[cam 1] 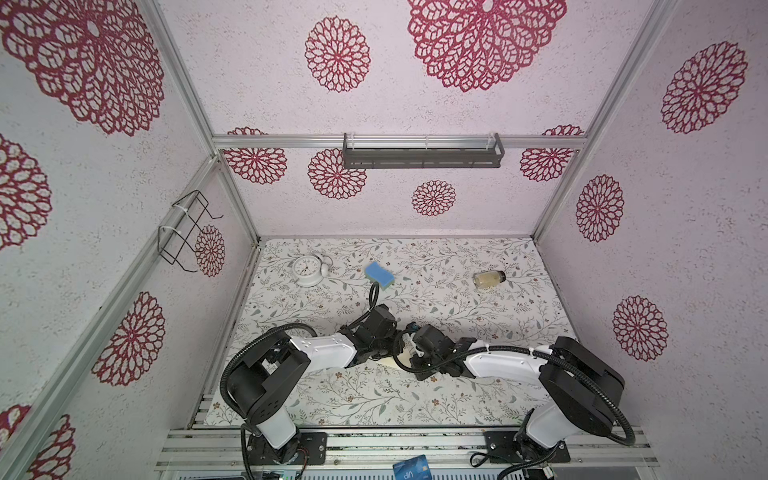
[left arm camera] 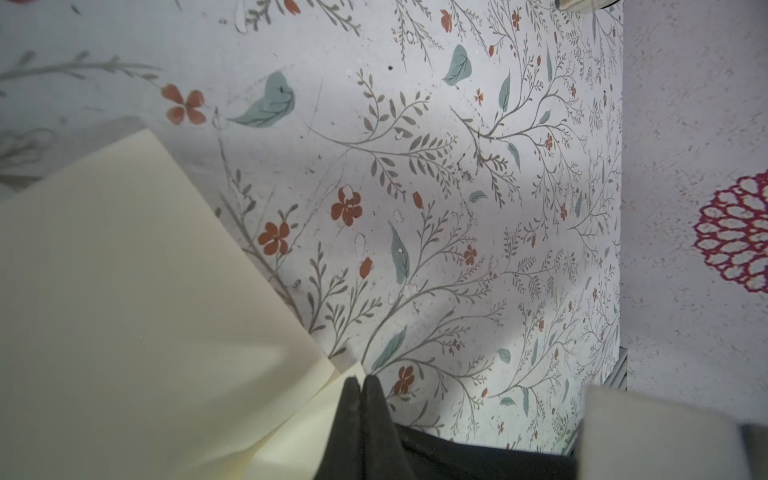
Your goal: Fold a paper plane with a square sheet of paper (fold left side to right side)
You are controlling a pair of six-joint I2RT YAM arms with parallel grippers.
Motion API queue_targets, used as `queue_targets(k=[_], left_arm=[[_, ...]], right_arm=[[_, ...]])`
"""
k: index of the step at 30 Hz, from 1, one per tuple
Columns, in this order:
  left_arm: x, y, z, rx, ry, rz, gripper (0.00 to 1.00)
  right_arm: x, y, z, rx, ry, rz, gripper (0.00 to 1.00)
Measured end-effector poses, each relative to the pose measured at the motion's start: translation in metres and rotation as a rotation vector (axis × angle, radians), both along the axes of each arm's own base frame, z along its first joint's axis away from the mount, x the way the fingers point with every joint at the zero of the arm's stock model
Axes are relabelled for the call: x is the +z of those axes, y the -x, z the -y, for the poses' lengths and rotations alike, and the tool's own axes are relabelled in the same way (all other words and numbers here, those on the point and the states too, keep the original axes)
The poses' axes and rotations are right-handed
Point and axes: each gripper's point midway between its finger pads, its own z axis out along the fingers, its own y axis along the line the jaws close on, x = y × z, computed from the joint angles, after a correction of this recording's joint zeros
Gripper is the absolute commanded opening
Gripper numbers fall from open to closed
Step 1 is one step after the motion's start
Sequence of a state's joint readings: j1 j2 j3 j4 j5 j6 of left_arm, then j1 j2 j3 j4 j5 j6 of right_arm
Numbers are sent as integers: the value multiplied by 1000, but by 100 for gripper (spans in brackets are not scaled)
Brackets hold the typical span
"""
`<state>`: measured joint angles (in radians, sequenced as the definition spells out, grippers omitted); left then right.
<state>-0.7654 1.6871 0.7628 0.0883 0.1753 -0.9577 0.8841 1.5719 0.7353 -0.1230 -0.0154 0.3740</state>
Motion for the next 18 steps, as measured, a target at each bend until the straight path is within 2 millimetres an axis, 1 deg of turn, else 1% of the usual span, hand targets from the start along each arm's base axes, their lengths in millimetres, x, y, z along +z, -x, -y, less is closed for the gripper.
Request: queue_targets(k=[3, 7, 8, 11, 13, 14, 18], left_arm=[[-3, 0, 0, 2, -5, -4, 0], [-3, -1, -1, 5, -6, 1, 0], [-2, -1, -1, 6, -7, 1, 0], [1, -3, 0, 9, -5, 7, 0], [9, -8, 0, 18, 4, 23, 0], [16, -11, 0, 25, 13, 37, 0], [47, -22, -8, 69, 57, 90, 6]], right_arm=[[0, 0, 0, -2, -10, -8, 9], [1, 0, 2, -9, -25, -18, 12], [1, 1, 3, -12, -29, -24, 14], [5, 5, 11, -25, -24, -44, 28], [12, 6, 14, -30, -29, -41, 31], [17, 6, 15, -30, -37, -34, 33], [38, 8, 13, -18, -76, -2, 37]])
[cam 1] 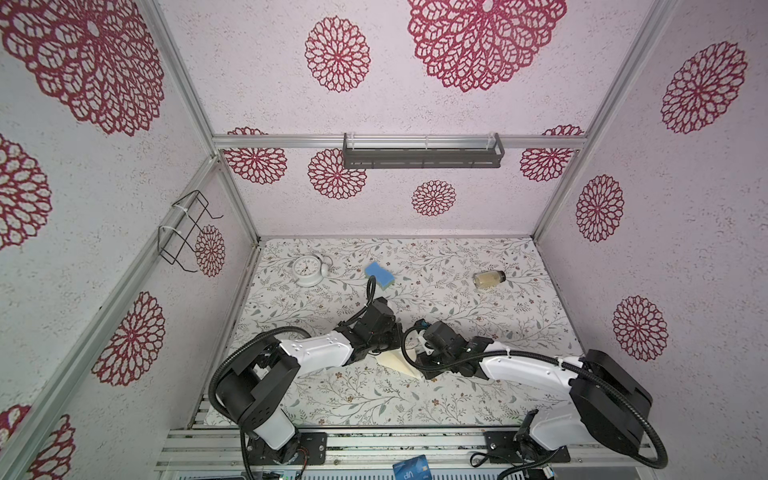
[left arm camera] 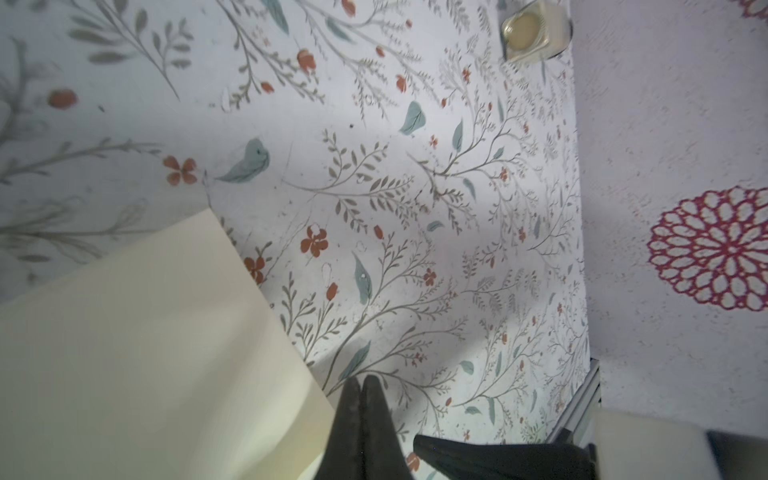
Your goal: Fold a paper plane with a square sheet of paper (fold left side to right side)
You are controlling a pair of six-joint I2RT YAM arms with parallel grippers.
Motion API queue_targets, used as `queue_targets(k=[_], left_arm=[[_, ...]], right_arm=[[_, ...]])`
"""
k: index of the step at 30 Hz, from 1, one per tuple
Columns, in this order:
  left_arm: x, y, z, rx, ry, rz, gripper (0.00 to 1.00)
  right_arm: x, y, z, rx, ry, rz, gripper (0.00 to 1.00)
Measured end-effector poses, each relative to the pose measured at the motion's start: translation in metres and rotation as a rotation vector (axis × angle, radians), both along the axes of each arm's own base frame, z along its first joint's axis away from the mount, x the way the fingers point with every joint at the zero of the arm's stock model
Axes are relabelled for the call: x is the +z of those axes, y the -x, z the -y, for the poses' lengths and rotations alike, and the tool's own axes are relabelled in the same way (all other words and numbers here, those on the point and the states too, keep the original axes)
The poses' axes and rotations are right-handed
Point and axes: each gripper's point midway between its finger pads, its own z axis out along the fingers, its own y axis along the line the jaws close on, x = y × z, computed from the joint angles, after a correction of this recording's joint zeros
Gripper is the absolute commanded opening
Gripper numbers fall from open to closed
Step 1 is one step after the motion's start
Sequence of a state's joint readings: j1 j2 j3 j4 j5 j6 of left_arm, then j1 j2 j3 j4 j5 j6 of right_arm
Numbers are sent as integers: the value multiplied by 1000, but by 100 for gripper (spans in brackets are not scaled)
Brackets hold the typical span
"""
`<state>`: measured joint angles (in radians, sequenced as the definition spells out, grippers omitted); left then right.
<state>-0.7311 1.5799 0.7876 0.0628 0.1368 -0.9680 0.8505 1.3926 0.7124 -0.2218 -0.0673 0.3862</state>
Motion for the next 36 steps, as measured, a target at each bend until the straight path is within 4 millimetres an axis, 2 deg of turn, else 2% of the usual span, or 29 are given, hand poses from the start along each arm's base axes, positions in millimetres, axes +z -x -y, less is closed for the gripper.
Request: queue_targets(k=[5, 9, 15, 22, 30, 36], left_arm=[[27, -12, -23, 81, 30, 47, 20], [30, -11, -49, 143, 20, 50, 28], [25, -3, -79, 210, 5, 38, 30], [12, 5, -88, 226, -10, 5, 31], [10, 7, -88, 226, -11, -3, 31], [10, 6, -86, 224, -4, -2, 31]], right_arm=[[6, 8, -7, 51, -6, 19, 41], [9, 16, -17, 106, 2, 42, 45], [6, 20, -29, 158, 42, 90, 42], [-15, 16, -28, 168, 140, 137, 32], [-12, 1, -29, 127, 154, 211, 26], [-21, -3, -28, 119, 179, 215, 25]])
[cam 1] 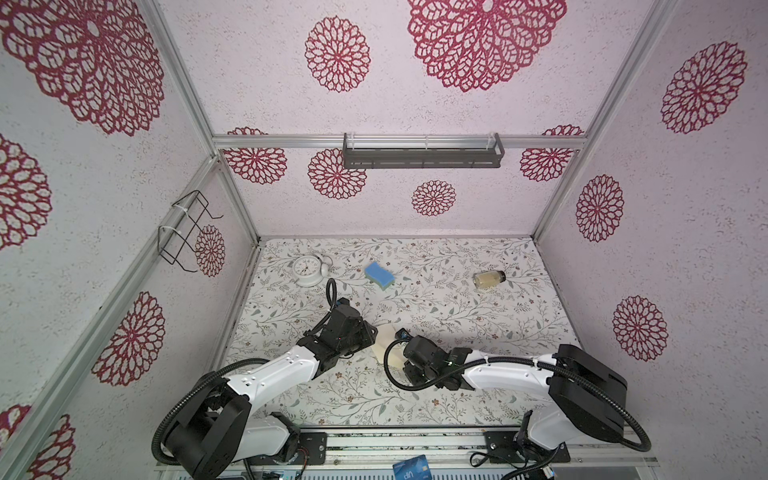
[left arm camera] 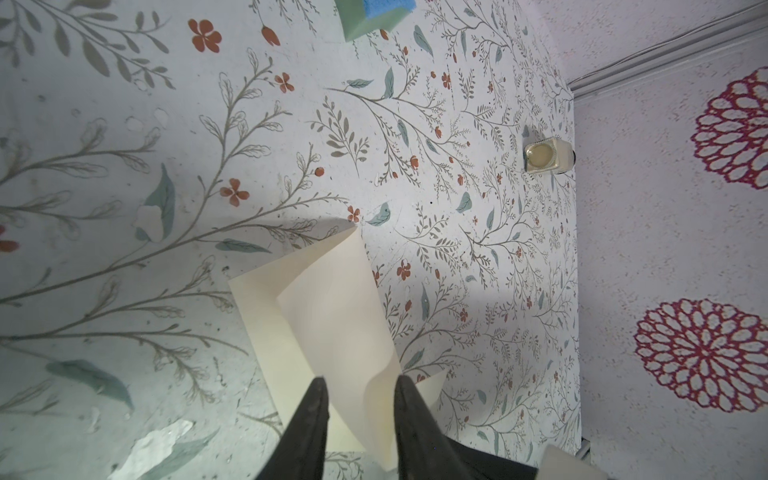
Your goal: Fold a paper plane with a square sheet of paper (fold left side to right side)
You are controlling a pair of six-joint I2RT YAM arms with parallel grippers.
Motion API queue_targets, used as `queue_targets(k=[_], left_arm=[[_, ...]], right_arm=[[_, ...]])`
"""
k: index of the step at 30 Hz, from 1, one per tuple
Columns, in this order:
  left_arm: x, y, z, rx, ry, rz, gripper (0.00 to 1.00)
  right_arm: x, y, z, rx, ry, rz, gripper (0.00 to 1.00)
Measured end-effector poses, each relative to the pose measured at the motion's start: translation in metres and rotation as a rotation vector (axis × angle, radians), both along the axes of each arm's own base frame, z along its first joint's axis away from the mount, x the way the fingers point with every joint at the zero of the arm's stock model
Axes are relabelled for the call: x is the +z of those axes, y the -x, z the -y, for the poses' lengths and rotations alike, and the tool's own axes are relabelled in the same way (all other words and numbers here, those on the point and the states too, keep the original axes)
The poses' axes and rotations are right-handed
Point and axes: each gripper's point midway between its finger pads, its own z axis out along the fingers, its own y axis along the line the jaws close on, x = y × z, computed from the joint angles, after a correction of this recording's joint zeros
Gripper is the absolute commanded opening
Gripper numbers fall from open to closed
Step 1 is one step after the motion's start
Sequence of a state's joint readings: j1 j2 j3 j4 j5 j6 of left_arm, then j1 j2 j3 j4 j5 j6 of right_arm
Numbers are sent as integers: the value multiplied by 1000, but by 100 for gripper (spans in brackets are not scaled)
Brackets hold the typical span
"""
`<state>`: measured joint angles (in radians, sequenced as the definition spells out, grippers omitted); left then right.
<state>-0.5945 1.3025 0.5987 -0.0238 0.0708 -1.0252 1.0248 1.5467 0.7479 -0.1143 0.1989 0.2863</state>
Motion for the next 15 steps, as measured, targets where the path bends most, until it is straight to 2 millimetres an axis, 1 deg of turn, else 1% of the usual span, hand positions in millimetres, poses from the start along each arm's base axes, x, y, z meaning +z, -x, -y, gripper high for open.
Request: queue_targets(k=[4, 6, 9, 15], left_arm=[[-2, 0, 1, -5, 1, -5, 31], [-4, 0, 2, -8, 1, -10, 31], [-6, 1, 3, -12, 2, -16, 30], [-7, 1, 4, -18, 4, -22, 30]], right_arm=[[-4, -2, 0, -4, 8, 4, 23], [-3, -3, 0, -6, 7, 9, 23], [-2, -4, -1, -10, 4, 17, 37], [-1, -7, 0, -4, 15, 35, 36]])
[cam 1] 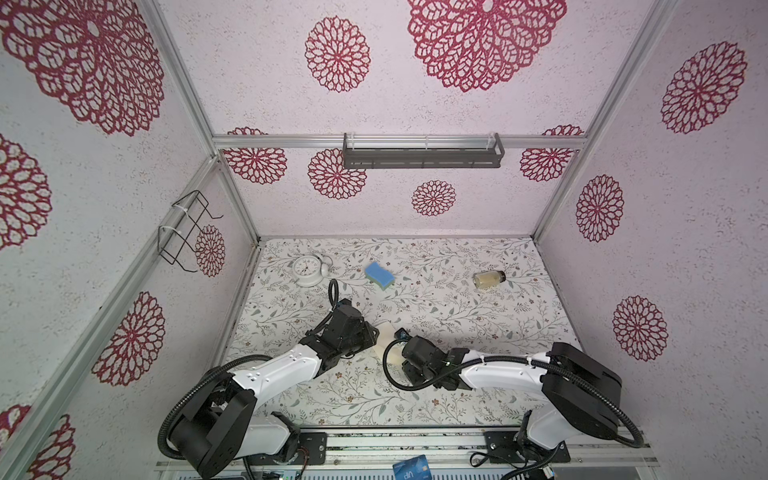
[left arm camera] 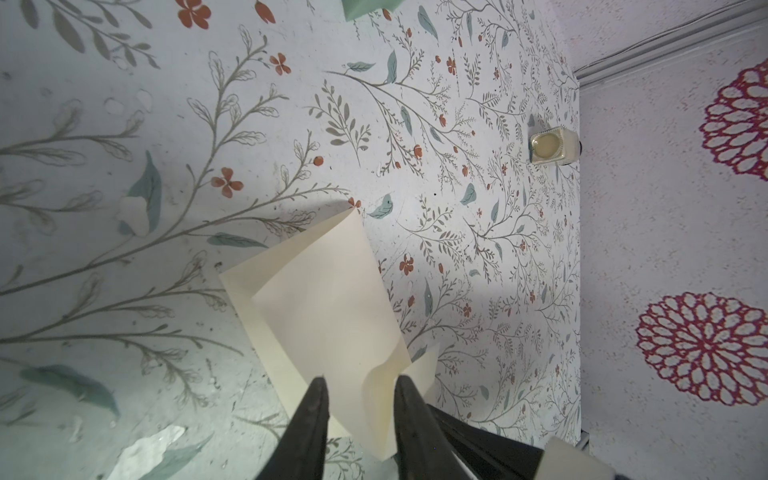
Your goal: Fold a paper plane with a square sheet of paper (fold left side to right side)
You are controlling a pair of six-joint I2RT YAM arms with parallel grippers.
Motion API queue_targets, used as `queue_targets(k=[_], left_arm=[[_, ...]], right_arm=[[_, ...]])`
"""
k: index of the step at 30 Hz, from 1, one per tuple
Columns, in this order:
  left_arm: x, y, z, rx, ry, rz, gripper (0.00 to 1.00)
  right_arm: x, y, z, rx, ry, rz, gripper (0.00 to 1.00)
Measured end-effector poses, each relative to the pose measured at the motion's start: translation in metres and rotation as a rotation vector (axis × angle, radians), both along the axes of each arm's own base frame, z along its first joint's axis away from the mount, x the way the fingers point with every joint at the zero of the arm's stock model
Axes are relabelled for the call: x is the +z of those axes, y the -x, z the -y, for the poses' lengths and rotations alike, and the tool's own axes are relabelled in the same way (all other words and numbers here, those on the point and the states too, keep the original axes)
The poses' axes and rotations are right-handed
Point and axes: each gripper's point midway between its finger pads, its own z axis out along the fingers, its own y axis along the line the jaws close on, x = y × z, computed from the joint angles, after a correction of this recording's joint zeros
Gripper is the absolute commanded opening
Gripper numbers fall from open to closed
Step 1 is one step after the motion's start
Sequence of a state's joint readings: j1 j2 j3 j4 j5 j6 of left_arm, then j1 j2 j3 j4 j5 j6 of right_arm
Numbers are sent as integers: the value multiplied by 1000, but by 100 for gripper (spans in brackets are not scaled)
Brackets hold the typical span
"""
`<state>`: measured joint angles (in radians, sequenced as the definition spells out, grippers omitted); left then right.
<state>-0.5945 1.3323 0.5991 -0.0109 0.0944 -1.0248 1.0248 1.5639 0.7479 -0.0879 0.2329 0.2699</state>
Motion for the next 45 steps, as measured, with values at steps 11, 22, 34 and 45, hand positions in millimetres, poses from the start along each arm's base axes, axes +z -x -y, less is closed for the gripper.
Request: queue_targets(k=[11, 22, 34, 45], left_arm=[[1, -1, 2, -3, 7, 6, 30], [-2, -1, 2, -8, 3, 0, 30], [-4, 7, 13, -57, 10, -11, 18], [-37, 23, 56, -188, -28, -87, 6]], right_arm=[[4, -9, 4, 4, 34, 63, 19], [-6, -13, 8, 2, -19, -15, 0], [2, -12, 5, -42, -295, -324, 0], [-14, -9, 7, -122, -423, -575, 0]])
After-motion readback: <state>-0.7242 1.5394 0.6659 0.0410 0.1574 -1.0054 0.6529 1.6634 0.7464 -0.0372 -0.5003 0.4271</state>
